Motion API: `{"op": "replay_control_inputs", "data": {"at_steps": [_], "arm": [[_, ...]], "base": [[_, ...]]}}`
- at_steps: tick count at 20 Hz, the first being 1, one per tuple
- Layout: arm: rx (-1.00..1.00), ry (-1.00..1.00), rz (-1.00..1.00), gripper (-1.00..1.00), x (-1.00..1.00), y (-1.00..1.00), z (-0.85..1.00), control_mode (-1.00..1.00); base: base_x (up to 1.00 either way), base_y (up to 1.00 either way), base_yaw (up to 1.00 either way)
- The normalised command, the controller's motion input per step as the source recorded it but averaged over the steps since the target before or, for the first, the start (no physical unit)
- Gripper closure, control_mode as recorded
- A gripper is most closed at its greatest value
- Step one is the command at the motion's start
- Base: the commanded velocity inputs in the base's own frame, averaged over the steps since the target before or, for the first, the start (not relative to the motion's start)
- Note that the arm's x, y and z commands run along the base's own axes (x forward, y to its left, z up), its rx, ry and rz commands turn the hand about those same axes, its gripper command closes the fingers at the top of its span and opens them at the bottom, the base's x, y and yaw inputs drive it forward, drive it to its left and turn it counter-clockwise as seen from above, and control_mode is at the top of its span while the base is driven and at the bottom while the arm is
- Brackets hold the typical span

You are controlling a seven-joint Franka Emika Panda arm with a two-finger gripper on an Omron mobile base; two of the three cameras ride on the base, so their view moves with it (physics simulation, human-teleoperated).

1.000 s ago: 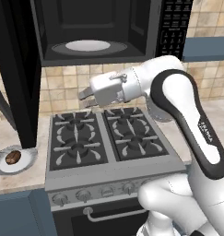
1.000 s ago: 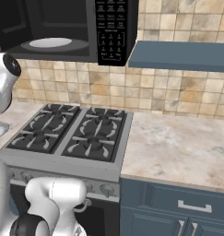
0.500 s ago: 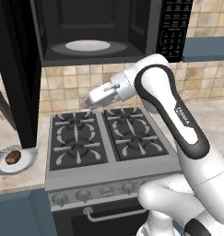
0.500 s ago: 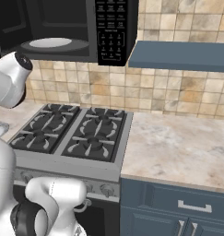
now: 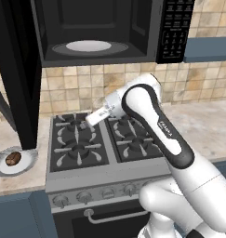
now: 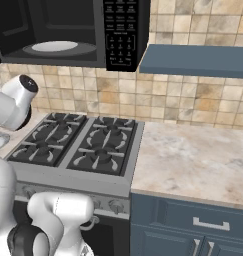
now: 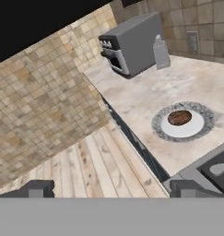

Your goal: Pick the potato from the counter and place it in the microwave. Then turn on the microwave.

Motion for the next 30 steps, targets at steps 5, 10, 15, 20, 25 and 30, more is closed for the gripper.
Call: {"op": "replay_control_inputs", "data": {"at_steps": [5,10,15,20,25,30], "arm": [[-0.01,-0.08,0.0,-1.0,0.16,0.44,-0.45,-1.0],[-0.06,-0.05,0.0,-1.0,0.08,0.64,-0.33,-1.0],[-0.11,0.0,-0.01,-1.0,0.12,0.55,-0.03,-1.0],[-0.12,0.0,-0.02,-1.0,0.3,0.46,-0.01,-1.0],[-0.15,-0.01,-0.02,-1.0,0.46,0.2,-0.18,-1.0],[-0.14,-0.03,0.0,-1.0,0.48,0.02,-0.49,-1.0]], "base": [[0.0,0.0,0.0],[0.0,0.0,0.0],[0.0,0.0,0.0],[0.0,0.0,0.0],[0.0,0.0,0.0],[0.0,0.0,0.0]]}}
